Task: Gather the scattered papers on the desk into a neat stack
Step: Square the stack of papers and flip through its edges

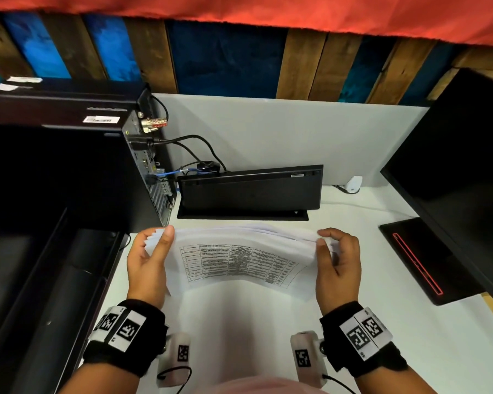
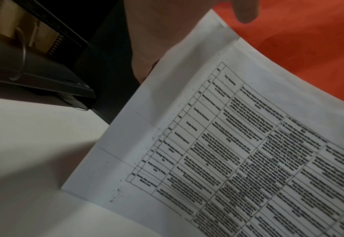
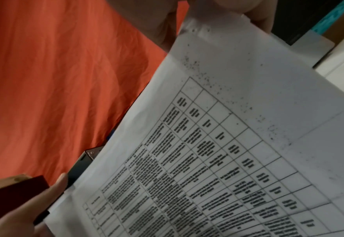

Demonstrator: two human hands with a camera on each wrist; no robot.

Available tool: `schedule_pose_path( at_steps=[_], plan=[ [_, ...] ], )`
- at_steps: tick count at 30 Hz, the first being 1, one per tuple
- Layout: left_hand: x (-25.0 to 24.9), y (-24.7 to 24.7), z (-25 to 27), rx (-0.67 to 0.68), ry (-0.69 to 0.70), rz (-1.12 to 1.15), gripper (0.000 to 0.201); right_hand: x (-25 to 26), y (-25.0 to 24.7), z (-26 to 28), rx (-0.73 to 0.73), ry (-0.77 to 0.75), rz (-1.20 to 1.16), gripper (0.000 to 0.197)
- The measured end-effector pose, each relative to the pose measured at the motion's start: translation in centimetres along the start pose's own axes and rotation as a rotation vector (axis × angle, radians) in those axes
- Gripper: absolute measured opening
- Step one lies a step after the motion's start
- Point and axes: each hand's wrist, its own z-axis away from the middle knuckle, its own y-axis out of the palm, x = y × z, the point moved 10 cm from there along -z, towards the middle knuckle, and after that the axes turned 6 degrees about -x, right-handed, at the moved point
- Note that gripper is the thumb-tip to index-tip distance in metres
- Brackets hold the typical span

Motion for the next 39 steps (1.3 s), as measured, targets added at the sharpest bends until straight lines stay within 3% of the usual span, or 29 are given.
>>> schedule_pose_path(
  at_steps=[3,9,11,12,16,18,20,25,27,30,35,39],
  plan=[
    [0.0,-0.3,-0.3,-0.033,0.014,-0.028,0.01,0.2,-0.2,0.0,-0.017,0.011,-0.006,0.011],
    [0.1,-0.6,-0.5,-0.088,0.011,-0.038,0.012,-0.6,-0.2,0.1,-0.054,0.059,-0.027,0.023],
    [0.3,-0.7,-0.5,-0.091,0.002,-0.032,0.011,-0.4,-0.2,0.2,-0.06,0.055,-0.053,0.015],
    [0.2,-0.6,-0.4,-0.087,0.001,-0.035,0.009,-0.1,0.0,0.2,-0.039,0.04,-0.06,0.015],
    [0.3,-0.5,-0.2,-0.103,-0.041,-0.015,0.01,0.6,1.3,0.2,0.156,-0.126,0.123,0.055],
    [0.1,-0.4,-0.2,-0.101,-0.038,-0.019,0.012,0.2,1.6,0.2,0.229,-0.195,0.224,0.057],
    [0.2,-0.5,-0.4,-0.108,-0.039,-0.043,0.023,0.0,1.0,0.1,0.19,-0.234,0.255,0.052],
    [-0.2,-1.2,-0.9,-0.203,-0.009,-0.05,0.024,-0.8,-0.2,0.0,0.058,-0.136,0.199,0.053],
    [-0.6,-0.9,-0.8,-0.169,0.015,-0.036,0.019,-1.7,0.3,0.0,0.107,-0.046,0.153,0.054],
    [-0.7,0.3,-0.2,-0.059,0.026,-0.113,0.011,-1.5,1.2,0.5,0.197,-0.083,0.2,0.054],
    [-0.2,-0.6,-0.8,-0.121,0.023,-0.093,0.013,-2.2,0.7,0.3,0.171,0.006,0.147,0.066],
    [-0.3,-1.1,-1.1,-0.15,0.042,-0.135,0.018,-1.7,0.8,0.4,0.184,-0.06,0.202,0.069]
  ],
)
